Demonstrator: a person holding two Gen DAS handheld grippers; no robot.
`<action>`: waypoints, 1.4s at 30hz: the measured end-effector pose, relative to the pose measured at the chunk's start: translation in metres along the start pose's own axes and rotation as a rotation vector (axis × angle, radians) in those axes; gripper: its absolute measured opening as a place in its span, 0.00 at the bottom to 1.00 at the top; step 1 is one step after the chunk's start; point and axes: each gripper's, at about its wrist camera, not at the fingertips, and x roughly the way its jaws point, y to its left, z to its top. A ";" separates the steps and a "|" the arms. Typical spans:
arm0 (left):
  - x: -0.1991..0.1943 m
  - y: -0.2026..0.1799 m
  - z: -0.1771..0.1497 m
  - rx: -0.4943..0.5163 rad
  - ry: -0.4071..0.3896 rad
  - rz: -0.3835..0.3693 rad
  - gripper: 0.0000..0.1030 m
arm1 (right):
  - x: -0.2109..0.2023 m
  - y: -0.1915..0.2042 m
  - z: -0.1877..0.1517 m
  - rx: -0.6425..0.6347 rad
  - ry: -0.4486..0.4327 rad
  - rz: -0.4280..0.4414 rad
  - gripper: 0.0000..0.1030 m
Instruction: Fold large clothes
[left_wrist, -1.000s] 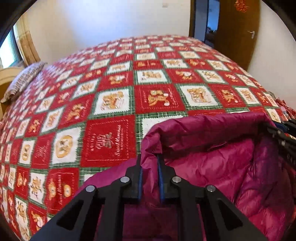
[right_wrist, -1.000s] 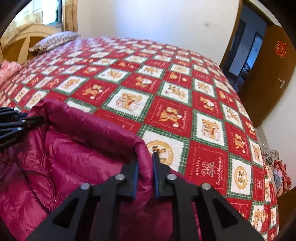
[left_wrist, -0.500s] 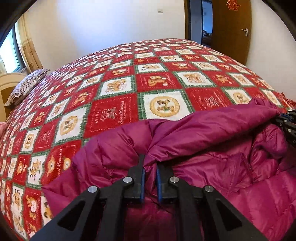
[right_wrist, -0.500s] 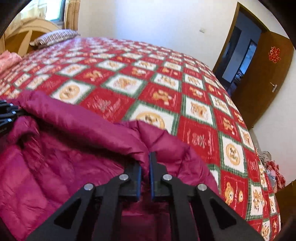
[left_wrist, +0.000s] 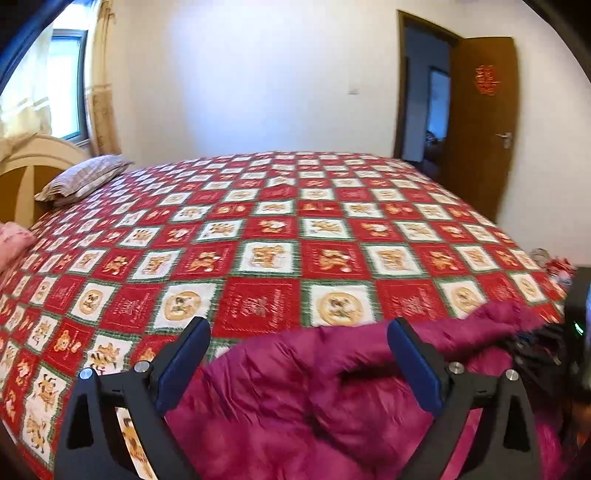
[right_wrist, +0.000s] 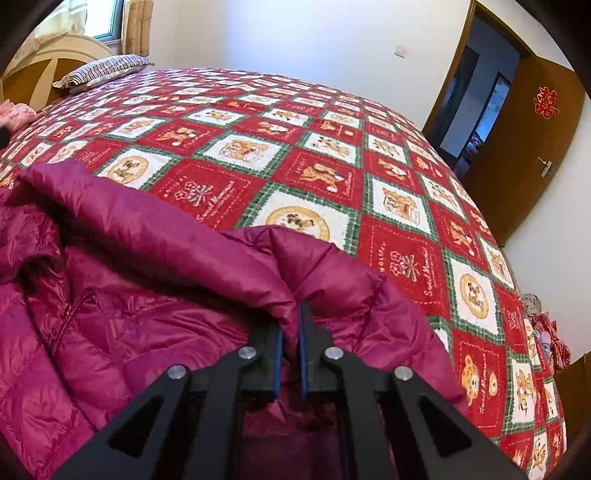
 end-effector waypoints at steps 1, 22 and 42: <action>0.014 0.000 0.003 -0.004 0.043 0.040 0.94 | 0.000 0.000 0.000 0.001 -0.002 0.001 0.08; 0.026 -0.039 0.021 -0.005 0.104 -0.063 0.94 | -0.061 -0.020 0.045 0.274 -0.112 0.135 0.52; 0.095 -0.059 -0.040 0.028 0.279 0.006 0.95 | 0.015 0.021 0.022 0.240 -0.010 0.152 0.37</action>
